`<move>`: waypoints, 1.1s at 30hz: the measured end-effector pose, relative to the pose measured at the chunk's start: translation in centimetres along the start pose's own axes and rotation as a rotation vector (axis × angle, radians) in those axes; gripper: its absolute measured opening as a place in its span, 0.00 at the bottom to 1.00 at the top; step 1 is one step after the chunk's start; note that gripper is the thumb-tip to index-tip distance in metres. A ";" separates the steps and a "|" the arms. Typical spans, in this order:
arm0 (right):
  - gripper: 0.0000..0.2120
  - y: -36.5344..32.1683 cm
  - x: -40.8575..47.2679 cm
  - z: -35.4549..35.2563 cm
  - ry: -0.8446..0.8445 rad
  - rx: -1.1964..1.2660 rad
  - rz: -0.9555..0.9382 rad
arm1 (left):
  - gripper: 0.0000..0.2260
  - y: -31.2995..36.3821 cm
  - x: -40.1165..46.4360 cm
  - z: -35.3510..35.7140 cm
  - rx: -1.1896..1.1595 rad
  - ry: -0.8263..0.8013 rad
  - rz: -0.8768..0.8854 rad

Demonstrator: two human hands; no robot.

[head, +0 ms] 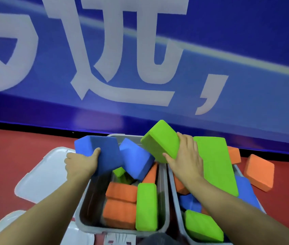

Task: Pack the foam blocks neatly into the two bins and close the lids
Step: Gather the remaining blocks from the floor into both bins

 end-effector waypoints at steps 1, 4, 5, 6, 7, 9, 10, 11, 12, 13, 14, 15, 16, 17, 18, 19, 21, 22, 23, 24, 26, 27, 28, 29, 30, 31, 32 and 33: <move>0.40 0.1 0.4 0.8 0.007 0.009 -0.009 | 0.44 0.0 -0.1 0.6 0.025 0.032 0.016; 0.39 -0.4 1.7 2.8 0.039 0.010 -0.057 | 0.40 0.5 -0.6 1.4 0.115 0.170 0.159; 0.39 -0.9 2.2 3.4 0.055 0.007 -0.082 | 0.38 0.9 -0.9 1.8 0.165 0.205 0.255; 0.39 -1.4 2.7 4.0 0.070 0.001 -0.108 | 0.37 1.4 -1.1 2.5 0.233 0.226 0.362; 0.39 -2.0 3.2 4.6 0.080 -0.011 -0.138 | 0.37 1.6 -1.4 3.4 0.319 0.227 0.459; 0.41 -3.2 4.1 6.5 0.037 -0.027 -0.193 | 0.39 1.3 -1.4 6.0 0.509 0.124 0.566; 0.41 -3.6 4.3 7.9 -0.035 -0.034 -0.215 | 0.41 0.8 -1.5 7.4 0.585 0.021 0.585; 0.40 -3.9 4.2 9.5 -0.137 -0.048 -0.231 | 0.43 0.3 -1.6 8.6 0.632 -0.089 0.587; 0.38 -4.0 3.7 11.3 -0.253 -0.059 -0.231 | 0.45 -0.4 -1.8 9.7 0.668 -0.191 0.585; 0.36 -3.7 2.9 12.8 -0.350 -0.058 -0.211 | 0.49 -0.8 -1.9 10.4 0.701 -0.277 0.586; 0.35 -3.3 2.1 13.9 -0.418 -0.047 -0.179 | 0.54 -1.3 -1.8 10.9 0.737 -0.354 0.586; 0.34 -2.7 1.2 14.5 -0.457 -0.030 -0.146 | 0.58 -1.7 -1.9 11.2 0.770 -0.433 0.577; 0.34 -2.2 0.6 14.7 -0.468 -0.012 -0.118 | 0.59 -2.2 -1.8 11.4 0.795 -0.500 0.562; 0.33 -1.8 0.2 14.5 -0.467 0.000 -0.099 | 0.57 -2.6 -1.7 11.4 0.813 -0.542 0.553; 0.33 -1.5 -0.2 14.2 -0.463 0.006 -0.084 | 0.53 -2.7 -1.6 11.2 0.821 -0.556 0.555; 0.33 -1.2 -0.4 13.7 -0.462 0.010 -0.070 | 0.50 -2.6 -1.6 10.8 0.817 -0.548 0.564; 0.33 -0.8 -0.4 12.5 -0.460 0.008 -0.056 | 0.46 -1.4 -2.0 9.6 0.746 -0.515 0.593; 0.33 -0.8 -0.4 11.8 -0.457 0.005 -0.056 | 0.45 -0.5 -2.4 9.0 0.692 -0.499 0.610; 0.33 -0.8 -0.3 11.0 -0.453 0.002 -0.058 | 0.43 0.4 -3.0 8.3 0.648 -0.485 0.628; 0.32 -0.9 -0.2 10.1 -0.444 -0.001 -0.061 | 0.42 1.3 -3.6 7.7 0.614 -0.469 0.655; 0.30 -1.0 0.0 8.0 -0.417 -0.009 -0.069 | 0.40 3.0 -5.3 6.7 0.551 -0.446 0.702; 0.29 -1.0 0.0 6.8 -0.401 -0.014 -0.072 | 0.41 3.9 -6.4 6.2 0.516 -0.438 0.722; 0.29 -0.9 0.0 5.6 -0.385 -0.016 -0.071 | 0.42 4.8 -7.4 5.8 0.483 -0.425 0.746; 0.29 -0.7 -0.1 4.4 -0.372 -0.015 -0.063 | 0.44 5.6 -8.6 5.4 0.457 -0.411 0.772; 0.29 -0.5 -0.3 3.1 -0.358 -0.016 -0.054 | 0.46 6.3 -9.7 5.0 0.430 -0.399 0.795; 0.30 -0.1 -0.6 1.8 -0.341 -0.020 -0.049 | 0.46 7.0 -11.0 4.7 0.405 -0.392 0.813; 0.30 0.3 -1.0 0.5 -0.326 -0.026 -0.046 | 0.45 7.6 -12.6 4.3 0.382 -0.392 0.832; 0.30 0.9 -1.5 -0.9 -0.315 -0.035 -0.042 | 0.42 8.2 -14.4 3.8 0.363 -0.389 0.858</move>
Point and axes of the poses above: each hand's wrist, its own x-axis towards the middle knuckle, its own z-axis out of the palm, y = z × x, the point moved 9 cm from there along x, towards the middle knuckle, and after that the axes turned 10 degrees about -z, right-handed, at the moved point
